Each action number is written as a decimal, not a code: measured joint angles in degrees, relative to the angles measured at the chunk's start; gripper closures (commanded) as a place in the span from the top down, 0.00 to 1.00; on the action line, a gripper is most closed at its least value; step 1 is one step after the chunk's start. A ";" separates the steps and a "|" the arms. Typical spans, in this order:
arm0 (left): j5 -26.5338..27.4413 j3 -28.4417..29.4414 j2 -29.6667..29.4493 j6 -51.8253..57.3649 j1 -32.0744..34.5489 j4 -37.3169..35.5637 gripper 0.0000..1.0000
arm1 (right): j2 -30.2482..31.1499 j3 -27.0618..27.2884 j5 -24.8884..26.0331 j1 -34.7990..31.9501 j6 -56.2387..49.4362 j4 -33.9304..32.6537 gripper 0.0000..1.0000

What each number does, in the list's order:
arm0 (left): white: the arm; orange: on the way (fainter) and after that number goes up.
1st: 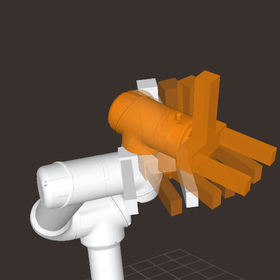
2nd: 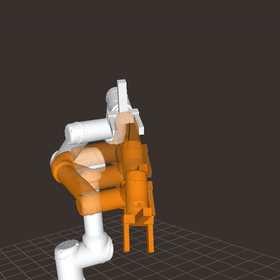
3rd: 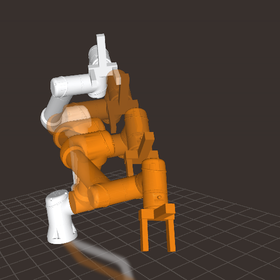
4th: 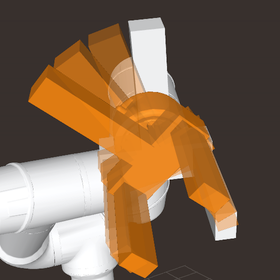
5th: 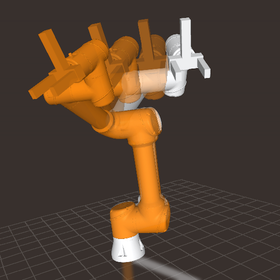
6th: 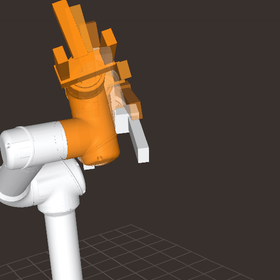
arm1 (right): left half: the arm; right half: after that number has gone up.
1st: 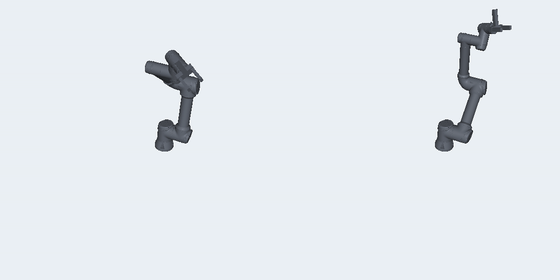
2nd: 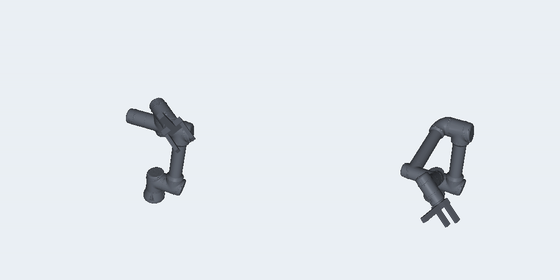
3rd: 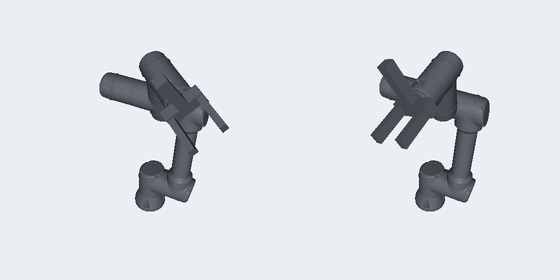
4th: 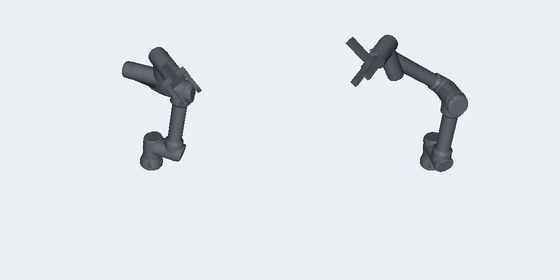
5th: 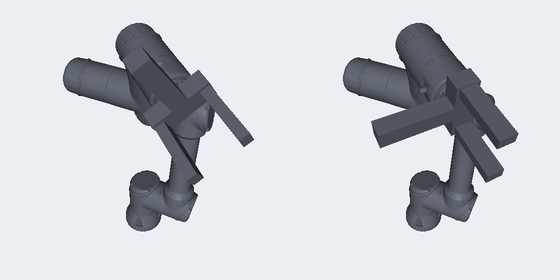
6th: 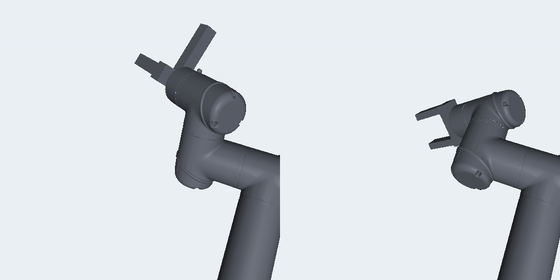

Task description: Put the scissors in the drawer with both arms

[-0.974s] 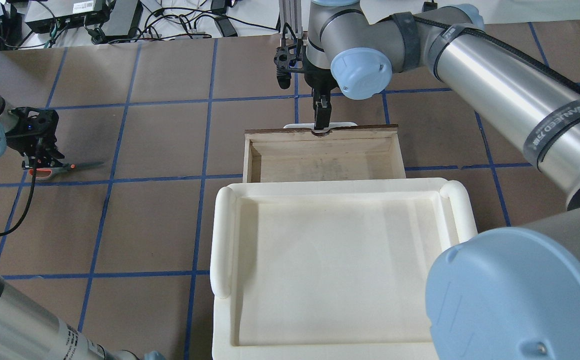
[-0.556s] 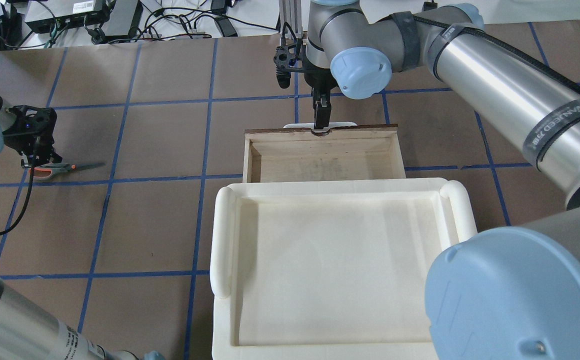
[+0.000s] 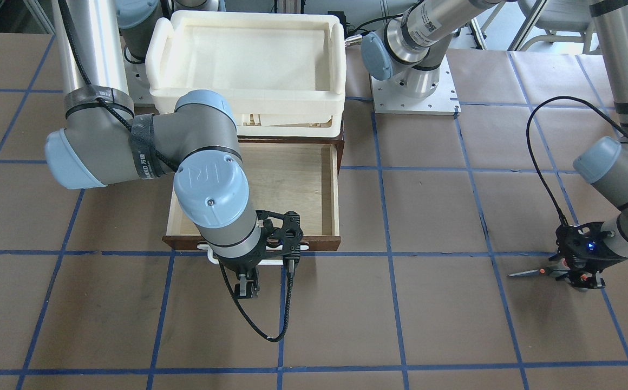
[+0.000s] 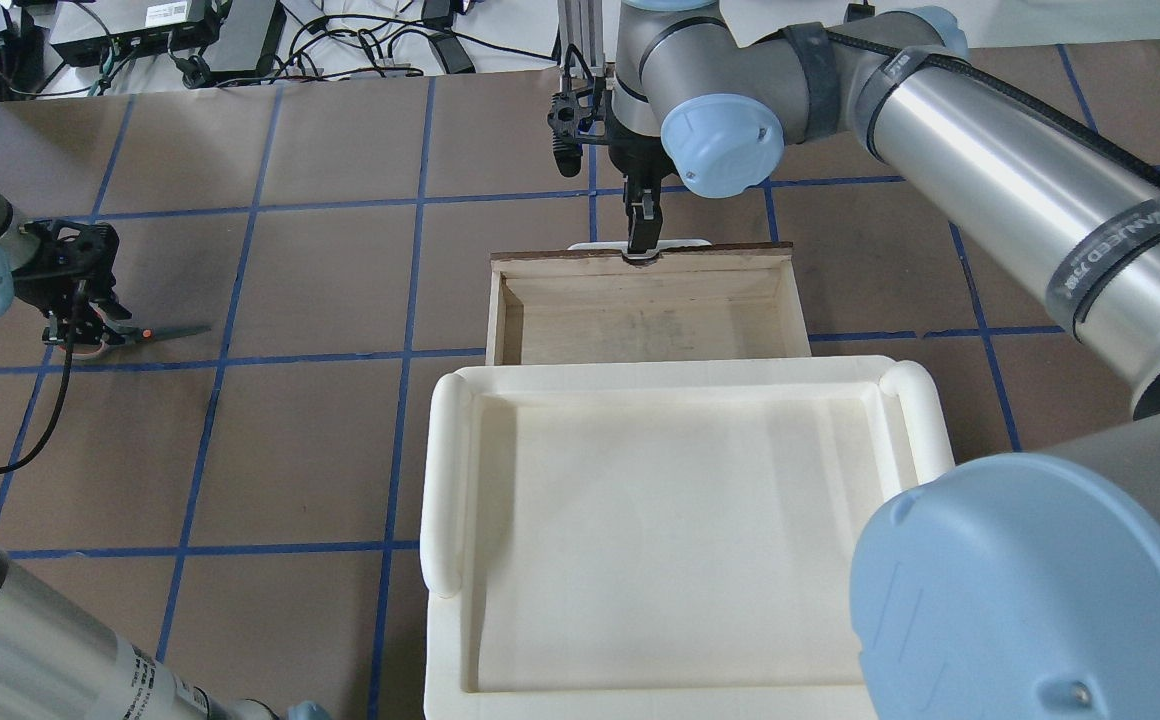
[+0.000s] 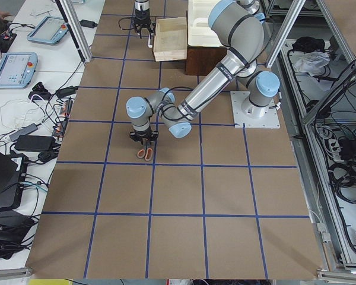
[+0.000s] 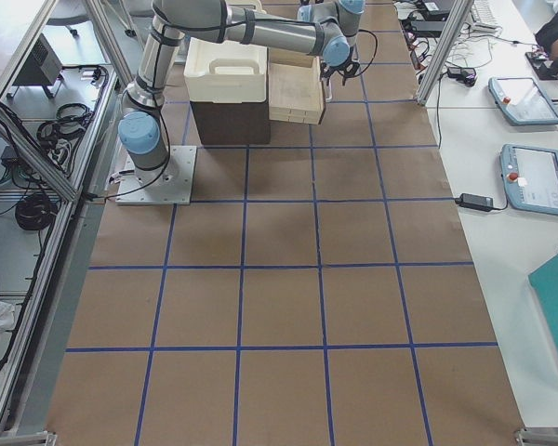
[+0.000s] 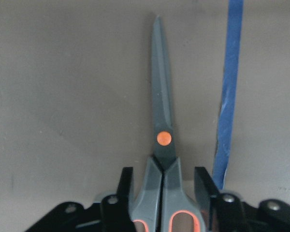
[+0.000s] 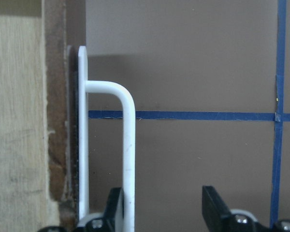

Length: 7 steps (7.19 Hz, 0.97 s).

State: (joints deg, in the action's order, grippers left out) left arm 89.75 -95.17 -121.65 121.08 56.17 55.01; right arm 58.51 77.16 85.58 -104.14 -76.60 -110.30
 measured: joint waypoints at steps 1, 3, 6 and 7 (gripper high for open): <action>-0.06 -0.01 -0.22 -0.03 0.00 -0.02 0.75 | 0.04 0.00 -0.02 0.00 0.13 0.00 1.00; 0.06 0.01 -0.60 0.00 -0.01 -0.23 0.75 | 0.32 0.01 0.22 0.00 0.47 0.08 1.00; 0.03 -0.01 -1.26 0.09 -0.01 -0.62 0.60 | 5.47 0.12 0.89 0.84 3.91 0.94 1.00; -0.06 -0.01 -1.43 0.26 -0.01 -0.69 0.49 | 8.25 0.28 0.90 2.29 7.84 2.30 1.00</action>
State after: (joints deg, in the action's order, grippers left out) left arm 89.69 -95.18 -123.08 121.34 56.16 54.32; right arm 66.76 77.44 86.49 -101.85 -68.76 -108.00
